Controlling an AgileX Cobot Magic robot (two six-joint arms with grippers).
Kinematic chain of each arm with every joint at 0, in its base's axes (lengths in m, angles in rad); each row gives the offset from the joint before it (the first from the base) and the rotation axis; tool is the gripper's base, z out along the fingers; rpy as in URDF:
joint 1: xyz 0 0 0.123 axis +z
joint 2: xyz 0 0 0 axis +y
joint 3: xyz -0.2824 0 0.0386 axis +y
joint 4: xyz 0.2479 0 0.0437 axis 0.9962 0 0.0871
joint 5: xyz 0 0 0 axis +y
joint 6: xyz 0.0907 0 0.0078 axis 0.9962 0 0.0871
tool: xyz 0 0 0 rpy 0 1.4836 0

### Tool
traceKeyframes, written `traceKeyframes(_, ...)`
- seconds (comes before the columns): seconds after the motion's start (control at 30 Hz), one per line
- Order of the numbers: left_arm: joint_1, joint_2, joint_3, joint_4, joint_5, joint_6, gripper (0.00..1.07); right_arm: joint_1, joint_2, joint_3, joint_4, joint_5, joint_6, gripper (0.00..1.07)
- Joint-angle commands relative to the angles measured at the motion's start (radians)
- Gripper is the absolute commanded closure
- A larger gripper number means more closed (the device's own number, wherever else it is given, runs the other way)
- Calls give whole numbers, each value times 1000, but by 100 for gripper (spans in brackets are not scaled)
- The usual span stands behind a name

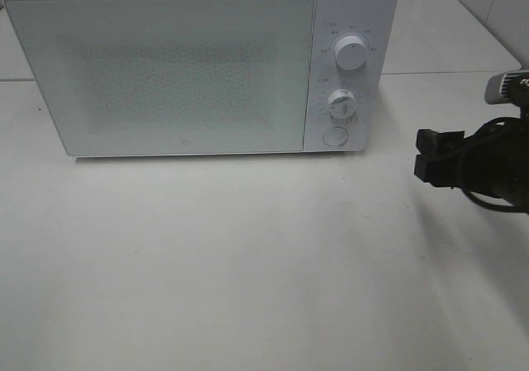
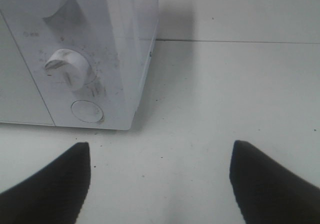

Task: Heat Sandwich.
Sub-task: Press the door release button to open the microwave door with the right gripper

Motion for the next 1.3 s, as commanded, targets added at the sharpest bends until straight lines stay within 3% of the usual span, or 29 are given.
traceKeyframes(0.03,4,-25,4,-4,-10,-8,9,110,65,-1,106,-107,-71,32)
traceKeyframes(0.43,4,-25,4,-4,-10,-8,9,372,223,-85,391,-178,-84,32)
traceKeyframes(0.83,4,-25,4,-4,-10,-8,9,463,277,-160,473,-172,-93,32)
traceKeyframes(1.3,4,-25,4,-4,-10,-8,9,463,279,-167,484,-151,-73,32)
